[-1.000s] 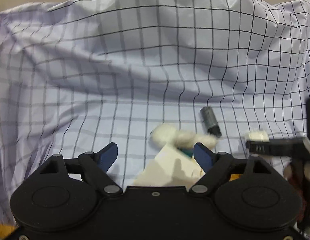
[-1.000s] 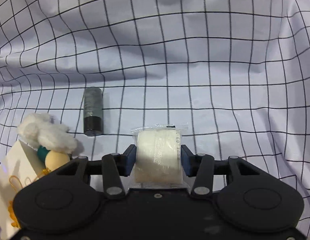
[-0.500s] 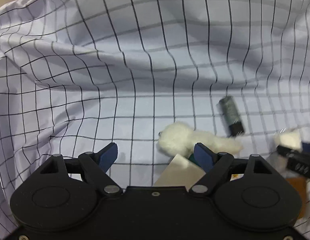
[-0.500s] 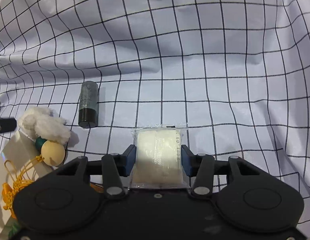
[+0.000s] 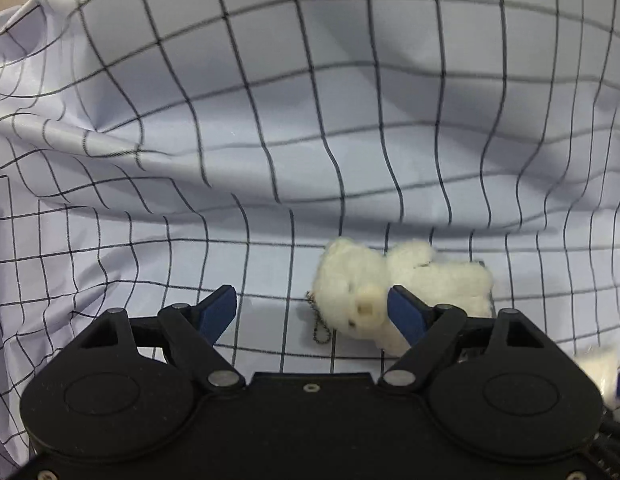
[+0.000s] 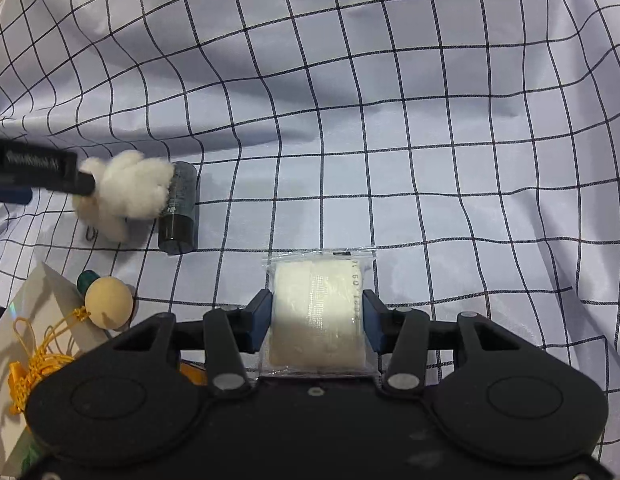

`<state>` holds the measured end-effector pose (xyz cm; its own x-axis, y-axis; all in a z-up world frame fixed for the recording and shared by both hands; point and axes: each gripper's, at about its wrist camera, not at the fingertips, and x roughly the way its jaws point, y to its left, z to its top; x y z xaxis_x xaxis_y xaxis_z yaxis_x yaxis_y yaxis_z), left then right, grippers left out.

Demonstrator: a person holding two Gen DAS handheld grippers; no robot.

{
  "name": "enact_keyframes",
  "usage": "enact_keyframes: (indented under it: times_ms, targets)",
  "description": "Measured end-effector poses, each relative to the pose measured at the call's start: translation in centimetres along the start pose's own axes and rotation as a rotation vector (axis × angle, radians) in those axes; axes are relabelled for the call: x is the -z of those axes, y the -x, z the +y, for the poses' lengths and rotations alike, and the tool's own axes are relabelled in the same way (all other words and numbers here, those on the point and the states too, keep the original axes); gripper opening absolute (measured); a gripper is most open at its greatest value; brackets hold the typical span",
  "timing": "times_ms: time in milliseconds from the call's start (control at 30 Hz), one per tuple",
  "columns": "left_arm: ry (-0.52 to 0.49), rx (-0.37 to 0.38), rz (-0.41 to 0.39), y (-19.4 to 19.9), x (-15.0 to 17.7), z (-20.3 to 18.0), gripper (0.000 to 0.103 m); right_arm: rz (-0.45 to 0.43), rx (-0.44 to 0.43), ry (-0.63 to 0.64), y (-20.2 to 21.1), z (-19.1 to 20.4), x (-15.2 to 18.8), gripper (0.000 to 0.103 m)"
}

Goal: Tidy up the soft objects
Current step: 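Grasp the white plush teddy bear with the left tool while the right holds the packet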

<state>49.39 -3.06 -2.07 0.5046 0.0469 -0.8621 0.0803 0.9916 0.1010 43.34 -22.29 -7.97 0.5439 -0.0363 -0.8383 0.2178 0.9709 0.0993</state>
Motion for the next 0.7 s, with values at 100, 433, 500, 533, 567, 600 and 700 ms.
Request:
enact_keyframes:
  times_ms: [100, 433, 500, 533, 567, 600, 700]
  targets:
    - [-0.051, -0.013, -0.016, 0.4, 0.4, -0.1, 0.08, 0.004, -0.006, -0.002, -0.2, -0.2, 0.1, 0.047]
    - [-0.075, 0.066, 0.041, -1.1, 1.3, -1.0, 0.08, 0.008, -0.025, -0.016, 0.0, -0.5, 0.3, 0.047]
    - [-0.123, 0.06, 0.03, -1.3, 1.2, -1.7, 0.08, 0.005, -0.025, -0.019, 0.2, -0.7, 0.3, 0.047]
    - [-0.141, 0.061, 0.021, -1.4, 1.1, -2.0, 0.08, 0.004, -0.025, -0.022, 0.2, -0.8, 0.3, 0.047]
    - [-0.156, 0.063, 0.012, -1.5, 0.9, -2.2, 0.08, 0.006, -0.026, -0.026, 0.2, -0.9, 0.3, 0.047]
    - [-0.169, 0.065, 0.004, -1.6, 0.7, -2.4, 0.08, 0.007, -0.027, -0.029, 0.1, -0.9, 0.3, 0.047]
    - [-0.234, 0.089, 0.01, -2.3, 0.0, -3.2, 0.081, 0.011, -0.032, -0.035, 0.0, -1.1, 0.2, 0.047]
